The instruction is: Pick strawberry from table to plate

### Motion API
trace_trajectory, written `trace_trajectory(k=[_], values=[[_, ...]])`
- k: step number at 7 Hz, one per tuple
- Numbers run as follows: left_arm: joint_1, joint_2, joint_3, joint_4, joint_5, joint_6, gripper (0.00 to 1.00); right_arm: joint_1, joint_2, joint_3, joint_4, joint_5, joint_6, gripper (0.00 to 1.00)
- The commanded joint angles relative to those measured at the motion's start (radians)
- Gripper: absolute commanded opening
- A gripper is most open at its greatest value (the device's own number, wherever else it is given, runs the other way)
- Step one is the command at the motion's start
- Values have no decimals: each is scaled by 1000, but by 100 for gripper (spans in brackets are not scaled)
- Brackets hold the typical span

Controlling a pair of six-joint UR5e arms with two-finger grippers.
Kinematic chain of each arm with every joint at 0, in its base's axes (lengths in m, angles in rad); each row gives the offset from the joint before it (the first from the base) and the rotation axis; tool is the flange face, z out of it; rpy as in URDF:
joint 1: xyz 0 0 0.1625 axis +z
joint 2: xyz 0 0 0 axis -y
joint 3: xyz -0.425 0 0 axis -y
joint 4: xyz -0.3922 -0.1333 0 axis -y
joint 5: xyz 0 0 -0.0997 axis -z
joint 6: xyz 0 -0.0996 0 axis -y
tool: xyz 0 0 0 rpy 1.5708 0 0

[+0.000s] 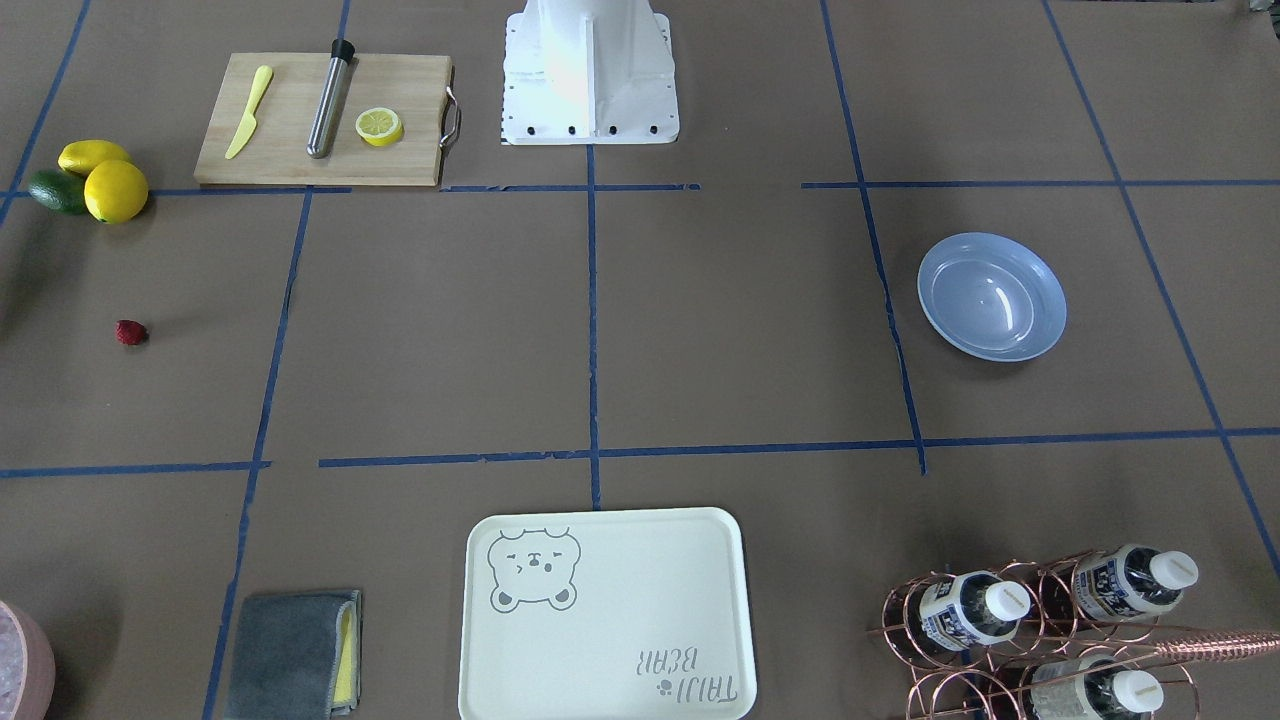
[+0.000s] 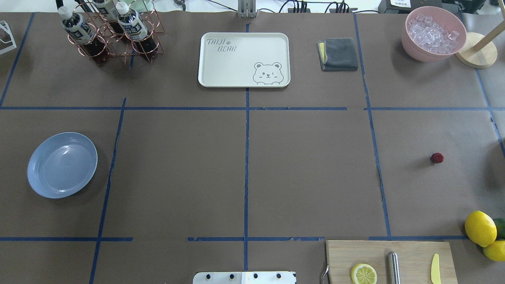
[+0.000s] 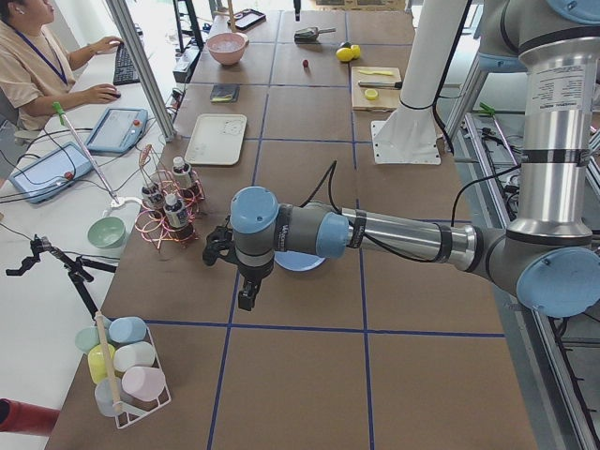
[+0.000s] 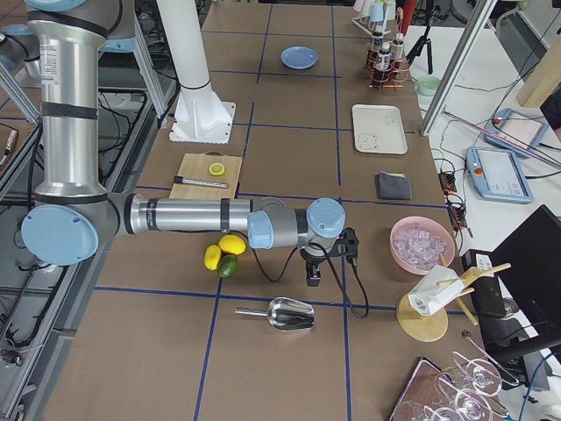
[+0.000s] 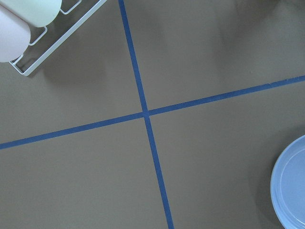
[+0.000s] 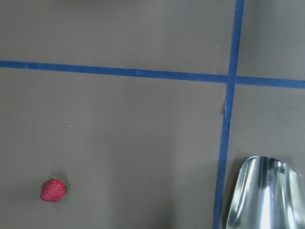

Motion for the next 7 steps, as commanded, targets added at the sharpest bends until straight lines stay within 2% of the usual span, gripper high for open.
trace_trajectory(k=[1,2,3,4,5,6,7], values=[[6,-16,-4,3,-5,-11,100,0,-1,7,2,3,0,100],[43,-15,-14,-5,-5,-5,100,-2,-1,5,2,11,-3,100],[51,-8,-8,-3,-114,3,100,-2,-8,8,2,32,-3,100],[72,-5,-7,6,-150,-8,100,-2,-8,4,2,76,-5,100],[91,-1,13,1,-158,-31,100,-3,-7,8,3,81,-3,100],[114,-10,65,-37,-166,-51,100,-8,-7,1,76,81,-2,100],[155,-10,76,-163,-160,-66,100,-30,-1,-34,117,81,3,100]])
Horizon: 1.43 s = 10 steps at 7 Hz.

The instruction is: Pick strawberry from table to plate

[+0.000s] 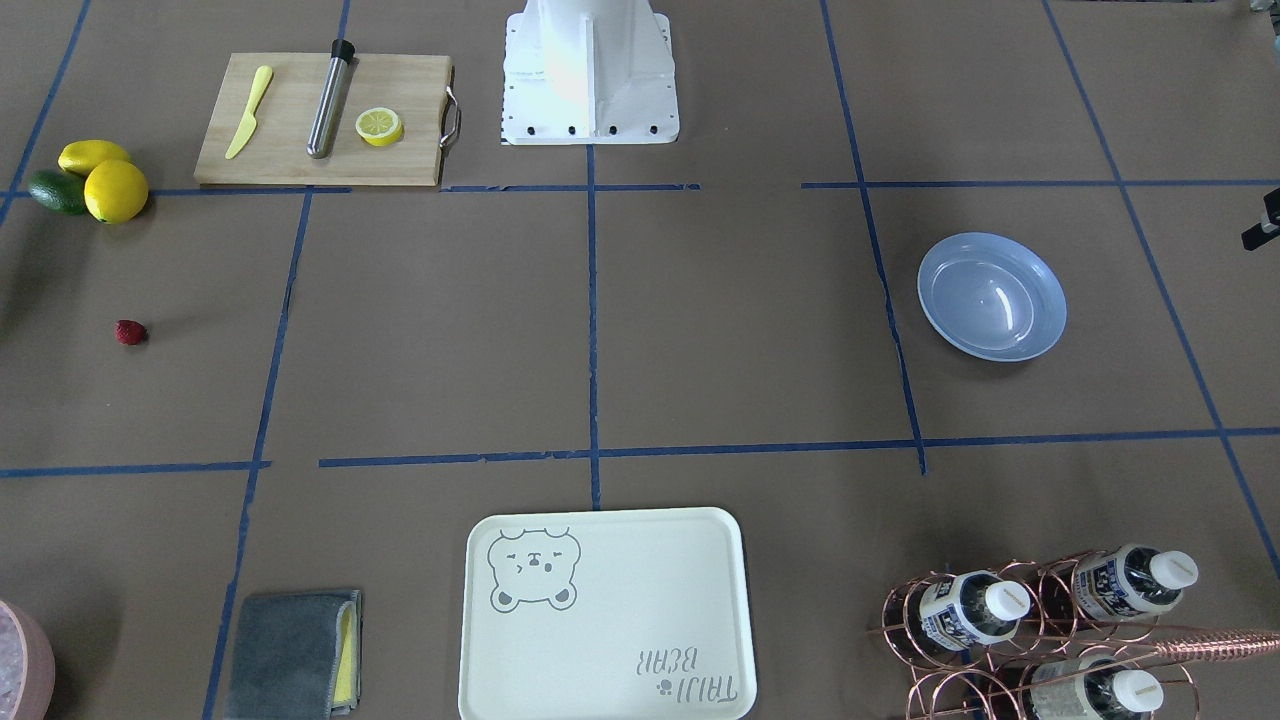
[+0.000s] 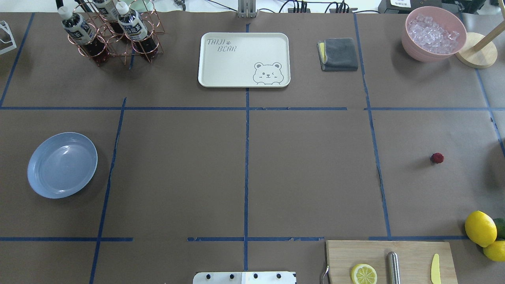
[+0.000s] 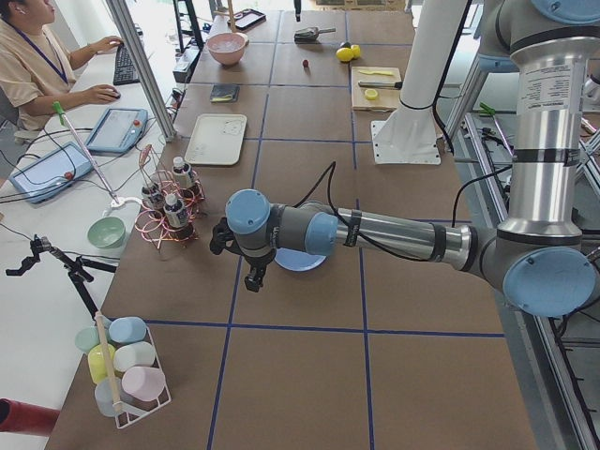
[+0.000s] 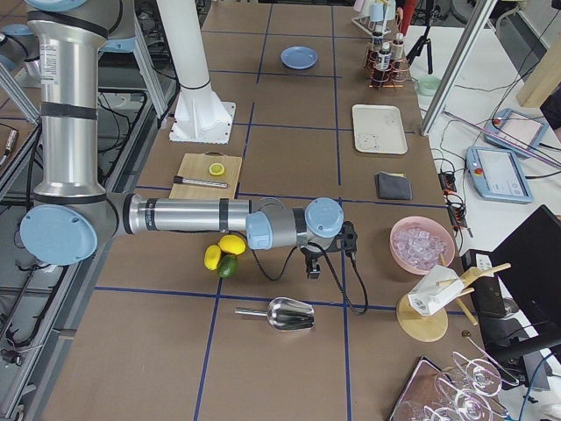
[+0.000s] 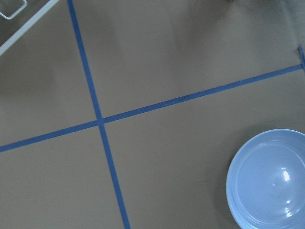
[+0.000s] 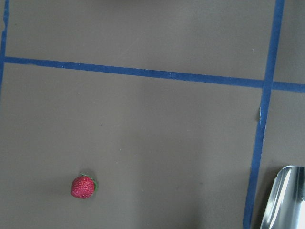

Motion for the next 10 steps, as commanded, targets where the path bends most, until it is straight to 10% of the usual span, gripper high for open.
trace_trajectory(k=[1,5,10], values=[[159,-4,67,-225,3,-59,100,-25,11,-39,56,2,4,100],[337,-16,237,-569,107,-368,100,-32,11,-41,56,1,-1,100],[435,-38,273,-608,112,-426,89,-45,12,-39,56,1,4,100]])
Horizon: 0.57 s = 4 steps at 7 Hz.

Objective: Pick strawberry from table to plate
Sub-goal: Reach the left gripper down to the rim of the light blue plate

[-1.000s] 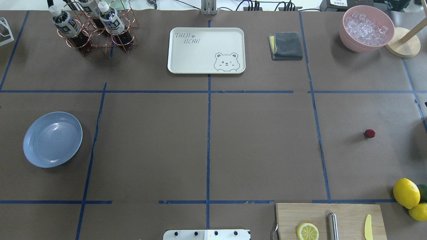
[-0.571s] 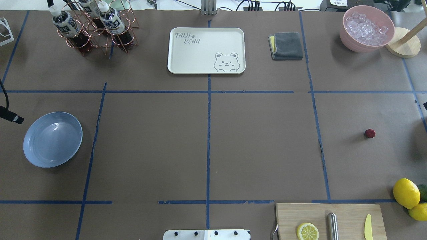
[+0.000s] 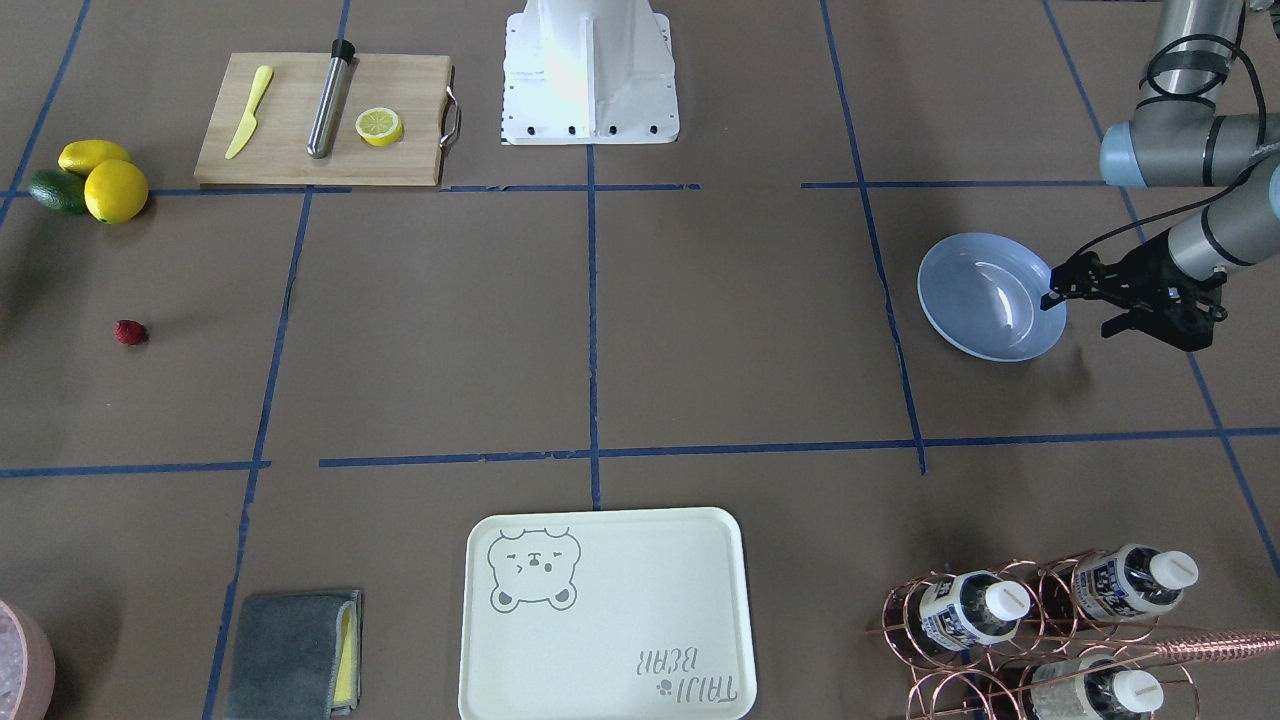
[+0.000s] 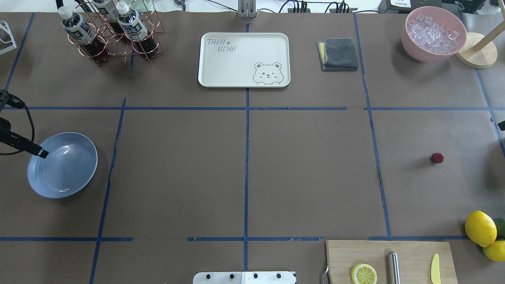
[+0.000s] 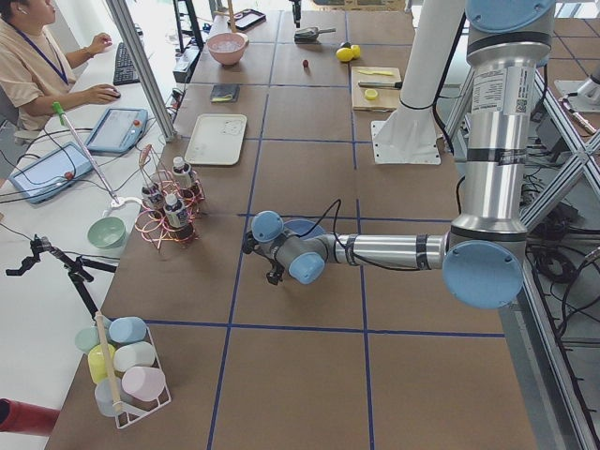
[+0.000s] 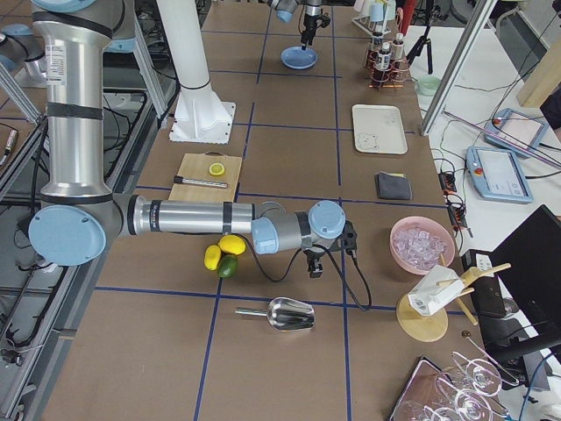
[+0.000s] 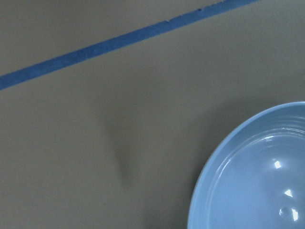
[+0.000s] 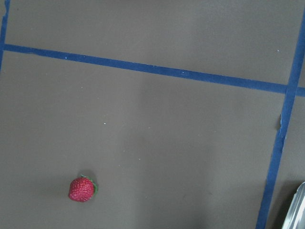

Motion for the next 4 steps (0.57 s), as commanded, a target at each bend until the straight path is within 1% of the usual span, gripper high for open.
trace_trajectory(k=[1,2,3,4], values=[[6,-3,10,0,2,-2,76,-1,0,0,0,0,1,100],[9,-3,10,0,2,-3,59,-1,0,2,0,0,1,100],[10,-3,10,0,0,-3,29,-1,0,2,0,0,1,100],[12,-3,8,0,0,-3,6,-1,-1,2,0,2,1,100]])
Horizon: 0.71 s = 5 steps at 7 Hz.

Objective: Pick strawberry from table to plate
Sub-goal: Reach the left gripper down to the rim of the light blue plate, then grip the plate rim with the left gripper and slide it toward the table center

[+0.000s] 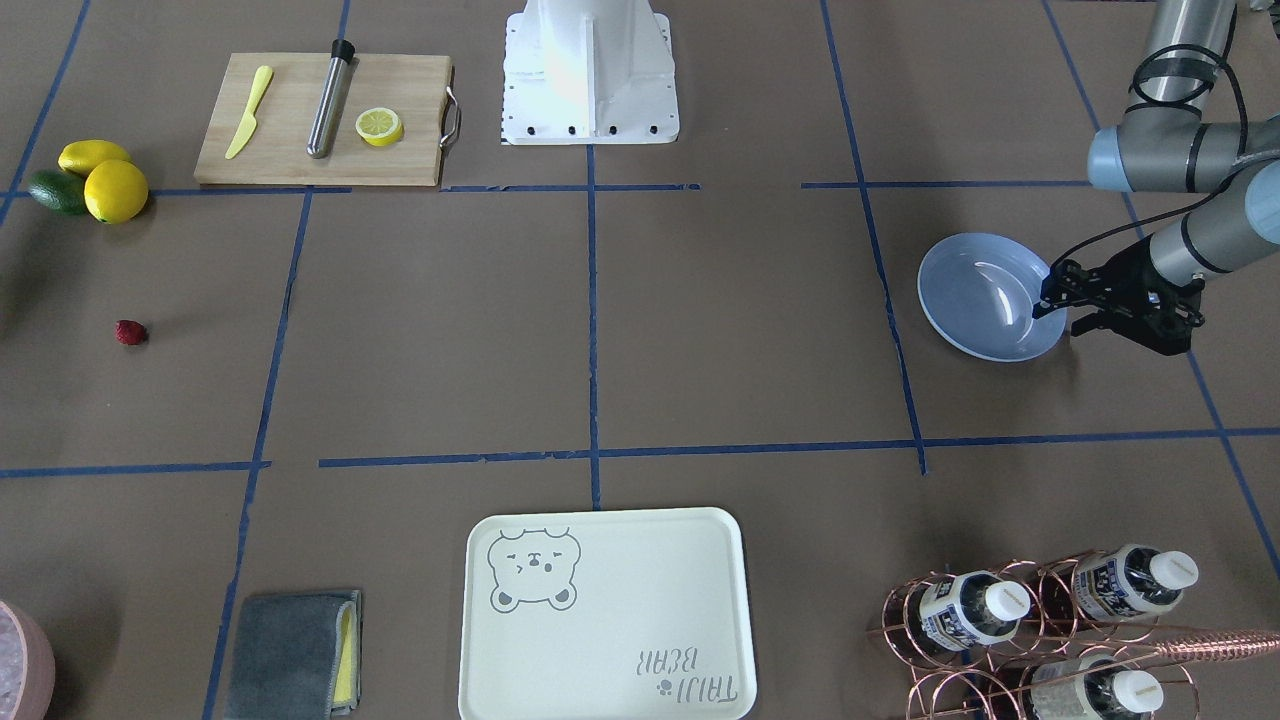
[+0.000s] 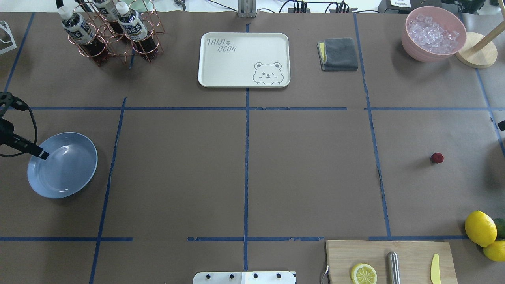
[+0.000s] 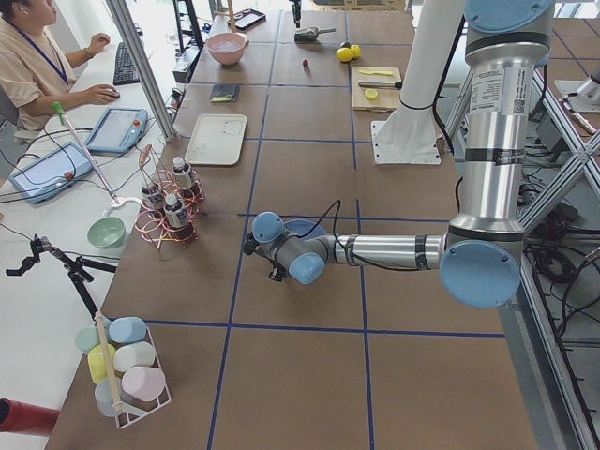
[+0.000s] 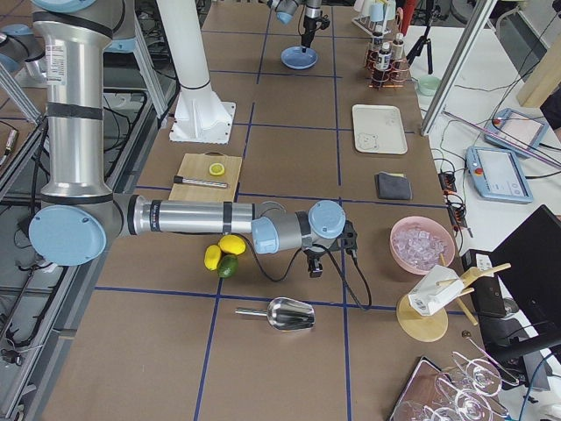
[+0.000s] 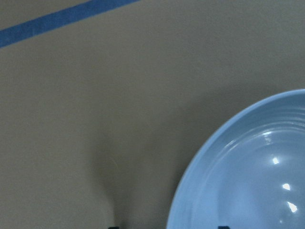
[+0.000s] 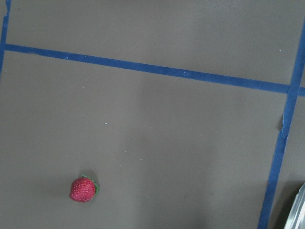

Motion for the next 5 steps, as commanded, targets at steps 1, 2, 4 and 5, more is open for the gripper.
trace_trajectory(k=[1,2,4,5], values=[[2,0,-2,0,0,0,0,0,0,0,0,1,1,100],[2,0,-25,0,-2,-46,0,0,0,0,0,1,0,100],[2,-3,-155,2,-13,-245,0,0,0,5,0,1,2,100],[2,-32,-189,-2,-13,-363,0,0,0,6,0,1,2,100]])
